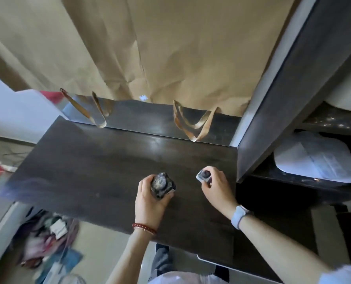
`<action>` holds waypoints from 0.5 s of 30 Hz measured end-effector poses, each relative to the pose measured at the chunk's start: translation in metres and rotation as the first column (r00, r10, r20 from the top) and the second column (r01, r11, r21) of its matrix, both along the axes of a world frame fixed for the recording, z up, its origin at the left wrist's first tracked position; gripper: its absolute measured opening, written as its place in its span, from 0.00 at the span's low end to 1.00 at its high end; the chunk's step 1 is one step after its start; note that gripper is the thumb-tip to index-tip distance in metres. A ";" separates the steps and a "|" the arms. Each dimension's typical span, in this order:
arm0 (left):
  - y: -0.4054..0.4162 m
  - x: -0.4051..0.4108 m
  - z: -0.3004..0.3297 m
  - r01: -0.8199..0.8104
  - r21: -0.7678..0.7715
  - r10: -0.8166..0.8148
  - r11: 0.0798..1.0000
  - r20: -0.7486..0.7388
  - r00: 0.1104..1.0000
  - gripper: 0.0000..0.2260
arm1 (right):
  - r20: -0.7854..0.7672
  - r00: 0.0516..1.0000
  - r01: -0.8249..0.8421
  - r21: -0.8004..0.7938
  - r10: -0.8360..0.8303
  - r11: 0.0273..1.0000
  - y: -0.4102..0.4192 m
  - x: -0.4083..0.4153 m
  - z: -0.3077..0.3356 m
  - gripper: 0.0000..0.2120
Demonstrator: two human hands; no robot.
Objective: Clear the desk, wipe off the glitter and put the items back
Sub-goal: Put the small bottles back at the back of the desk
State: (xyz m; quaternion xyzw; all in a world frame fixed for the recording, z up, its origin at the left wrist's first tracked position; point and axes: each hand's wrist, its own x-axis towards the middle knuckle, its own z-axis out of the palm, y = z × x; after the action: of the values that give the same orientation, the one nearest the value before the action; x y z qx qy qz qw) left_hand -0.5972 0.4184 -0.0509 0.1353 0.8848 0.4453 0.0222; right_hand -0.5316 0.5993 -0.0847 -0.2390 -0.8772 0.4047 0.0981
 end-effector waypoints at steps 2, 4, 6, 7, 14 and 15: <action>-0.010 -0.023 -0.004 0.024 0.000 -0.024 1.000 0.010 1.000 0.26 | 0.068 0.993 0.090 0.091 -0.096 0.992 0.009 -0.029 -0.007 0.10; -0.021 -0.047 -0.009 0.085 0.008 -0.085 0.996 0.013 0.996 0.26 | 0.151 0.975 0.135 0.194 -0.166 0.972 0.018 -0.052 -0.015 0.10; -0.031 -0.067 -0.013 0.145 0.018 -0.146 0.989 0.025 0.989 0.25 | 0.216 0.951 0.149 0.303 -0.220 0.941 0.024 -0.065 -0.021 0.09; -0.035 -0.075 -0.014 0.172 0.017 -0.172 0.985 0.023 0.985 0.25 | 0.226 0.940 0.170 0.342 -0.256 0.924 0.028 -0.069 -0.021 0.09; -0.062 -0.115 -0.017 0.251 0.001 -0.250 0.968 0.037 0.967 0.26 | 0.291 0.886 0.141 0.571 -0.360 0.809 0.044 -0.085 -0.024 0.23; -0.066 -0.118 -0.016 0.245 0.000 -0.245 0.970 0.041 0.969 0.26 | 0.254 0.893 0.169 0.578 -0.373 0.798 0.038 -0.086 -0.021 0.23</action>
State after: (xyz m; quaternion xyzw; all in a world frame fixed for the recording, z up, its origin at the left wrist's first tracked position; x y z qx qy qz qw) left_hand -0.7153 0.3527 -0.0672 0.2343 0.8619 0.4395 0.0951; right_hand -0.6175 0.6371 -0.1059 -0.3953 -0.9138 0.0717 0.0593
